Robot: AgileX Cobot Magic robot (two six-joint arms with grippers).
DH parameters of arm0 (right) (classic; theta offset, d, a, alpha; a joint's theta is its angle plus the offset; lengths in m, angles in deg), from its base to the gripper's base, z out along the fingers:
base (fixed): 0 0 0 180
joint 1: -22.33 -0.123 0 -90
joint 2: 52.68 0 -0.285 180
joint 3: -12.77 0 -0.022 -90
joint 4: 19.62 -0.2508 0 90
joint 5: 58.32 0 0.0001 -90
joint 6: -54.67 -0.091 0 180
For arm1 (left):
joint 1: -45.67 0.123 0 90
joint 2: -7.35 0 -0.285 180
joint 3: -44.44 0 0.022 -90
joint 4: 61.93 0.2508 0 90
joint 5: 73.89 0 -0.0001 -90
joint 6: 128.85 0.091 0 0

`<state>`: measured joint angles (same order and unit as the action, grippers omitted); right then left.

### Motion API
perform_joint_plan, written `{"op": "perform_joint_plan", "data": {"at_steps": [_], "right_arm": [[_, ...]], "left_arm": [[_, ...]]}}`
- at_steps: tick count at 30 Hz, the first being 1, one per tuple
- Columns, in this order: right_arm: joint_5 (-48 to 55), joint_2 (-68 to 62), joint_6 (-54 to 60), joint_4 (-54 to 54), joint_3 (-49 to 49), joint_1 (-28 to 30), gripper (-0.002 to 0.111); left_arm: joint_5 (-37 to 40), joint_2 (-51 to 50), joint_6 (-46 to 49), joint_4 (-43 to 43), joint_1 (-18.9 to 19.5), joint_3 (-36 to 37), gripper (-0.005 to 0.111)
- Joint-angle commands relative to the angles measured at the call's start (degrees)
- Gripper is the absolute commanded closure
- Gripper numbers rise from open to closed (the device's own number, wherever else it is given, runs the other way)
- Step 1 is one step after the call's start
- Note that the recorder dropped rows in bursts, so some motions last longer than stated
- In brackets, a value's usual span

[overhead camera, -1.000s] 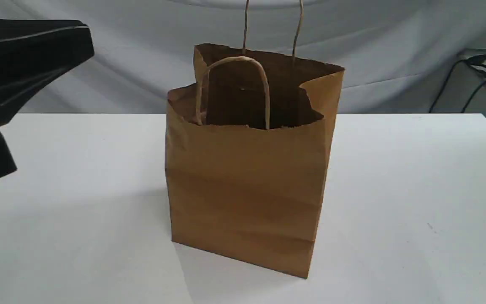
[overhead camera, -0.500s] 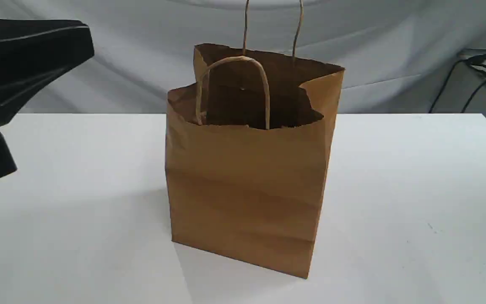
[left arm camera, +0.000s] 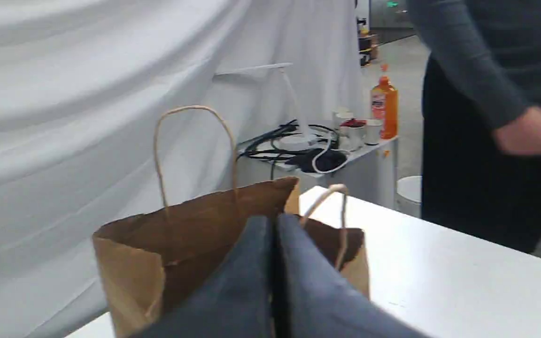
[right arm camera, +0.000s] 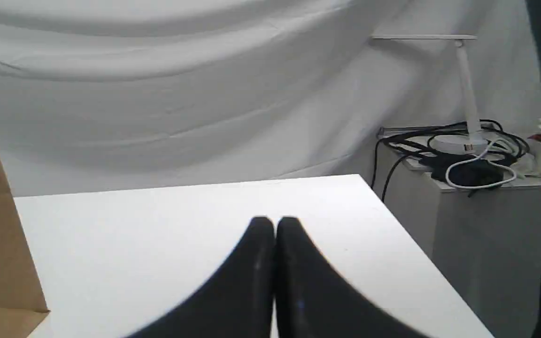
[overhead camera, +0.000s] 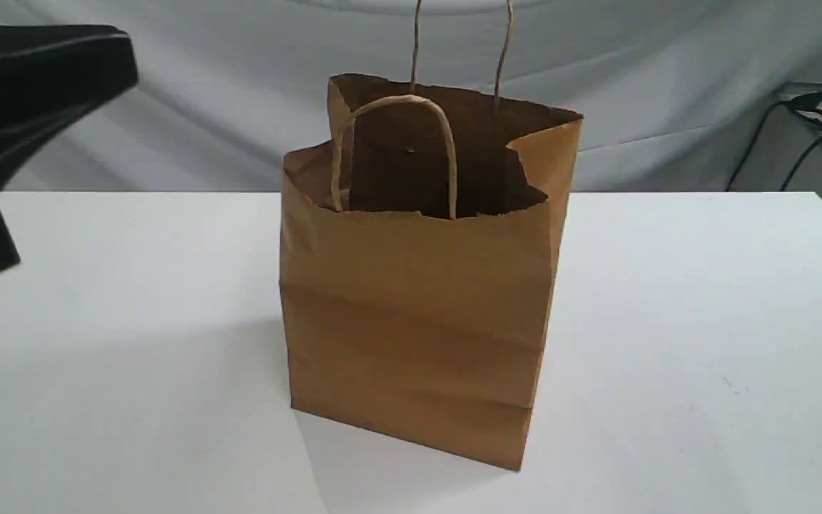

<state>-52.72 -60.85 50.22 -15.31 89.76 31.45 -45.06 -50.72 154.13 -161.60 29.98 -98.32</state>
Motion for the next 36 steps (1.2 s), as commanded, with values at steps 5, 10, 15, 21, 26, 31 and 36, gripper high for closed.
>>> {"op": "perform_joint_plan", "data": {"at_steps": [5,10,15,21,26,31,36], "right_arm": [[-0.17,0.38,-0.09,-0.51,0.23,-0.05,0.108],[-0.17,0.38,-0.09,-0.51,0.23,-0.05,0.108],[-0.17,0.38,-0.09,-0.51,0.23,-0.05,0.108],[-0.17,0.38,-0.29,-0.51,0.23,-0.05,0.108],[-0.17,0.38,-0.29,-0.51,0.23,-0.05,0.108],[-0.17,0.38,-0.29,-0.51,0.23,-0.05,0.108],[-0.17,0.38,-0.29,-0.51,0.23,-0.05,0.108]], "left_arm": [[-25.33,7.76,-12.97,-0.28,-0.30,2.02,0.107],[-30.54,14.62,-12.64,-0.28,2.09,7.40,0.107],[-30.15,20.29,-13.02,-0.28,9.60,14.21,0.107],[-31.12,30.49,-13.02,-0.28,16.03,21.81,0.107],[-34.44,38.37,-13.02,-0.28,17.06,27.29,0.107],[-34.73,44.85,-13.02,-0.28,17.06,32.07,0.107],[-35.10,50.28,-13.15,-0.28,17.06,34.94,0.107]]}}
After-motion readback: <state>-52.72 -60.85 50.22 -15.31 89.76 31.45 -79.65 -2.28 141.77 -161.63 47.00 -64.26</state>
